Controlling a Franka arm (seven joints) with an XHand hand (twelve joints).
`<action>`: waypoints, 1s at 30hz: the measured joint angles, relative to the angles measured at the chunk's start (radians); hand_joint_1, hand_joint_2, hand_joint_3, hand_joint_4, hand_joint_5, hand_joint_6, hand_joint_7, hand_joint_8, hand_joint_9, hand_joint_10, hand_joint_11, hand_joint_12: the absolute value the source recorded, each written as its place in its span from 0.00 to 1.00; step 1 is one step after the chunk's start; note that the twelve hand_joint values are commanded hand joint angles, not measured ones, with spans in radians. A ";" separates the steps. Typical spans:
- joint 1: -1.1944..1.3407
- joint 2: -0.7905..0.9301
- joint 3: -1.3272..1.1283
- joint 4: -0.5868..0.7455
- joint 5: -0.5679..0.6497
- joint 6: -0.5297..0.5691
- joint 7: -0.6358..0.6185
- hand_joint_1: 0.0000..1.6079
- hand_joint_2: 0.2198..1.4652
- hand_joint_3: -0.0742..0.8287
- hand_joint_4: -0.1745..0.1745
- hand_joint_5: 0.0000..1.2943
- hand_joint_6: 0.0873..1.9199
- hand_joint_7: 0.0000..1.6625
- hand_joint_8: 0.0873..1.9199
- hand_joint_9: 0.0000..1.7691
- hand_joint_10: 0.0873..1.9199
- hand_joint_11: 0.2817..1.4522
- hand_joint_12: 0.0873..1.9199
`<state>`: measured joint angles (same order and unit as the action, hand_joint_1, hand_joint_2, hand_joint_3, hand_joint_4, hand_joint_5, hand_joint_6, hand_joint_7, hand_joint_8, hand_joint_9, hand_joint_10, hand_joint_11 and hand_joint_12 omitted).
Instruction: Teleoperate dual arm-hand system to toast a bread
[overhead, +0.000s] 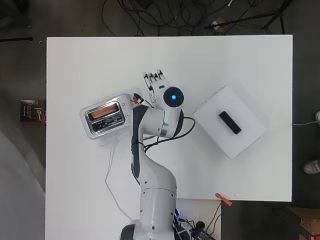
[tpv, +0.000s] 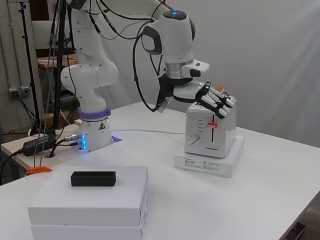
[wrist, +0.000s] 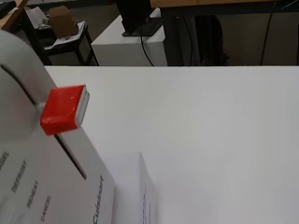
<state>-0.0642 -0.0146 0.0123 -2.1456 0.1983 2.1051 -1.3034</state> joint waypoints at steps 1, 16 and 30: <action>-0.002 0.026 0.000 0.001 0.017 0.003 -0.025 0.00 0.70 0.08 0.31 0.32 0.00 0.42 0.00 0.47 0.00 0.24 0.00; 0.000 0.269 0.018 0.049 0.100 0.034 -0.164 0.01 0.72 0.08 0.50 0.29 0.00 0.36 0.00 0.40 0.00 0.21 0.00; -0.002 0.387 0.012 0.059 0.106 -0.012 -0.087 0.15 0.78 0.07 0.38 0.26 0.00 0.38 0.00 0.44 0.00 0.22 0.00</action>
<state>-0.0661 0.3722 0.0238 -2.0865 0.3045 2.0930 -1.3905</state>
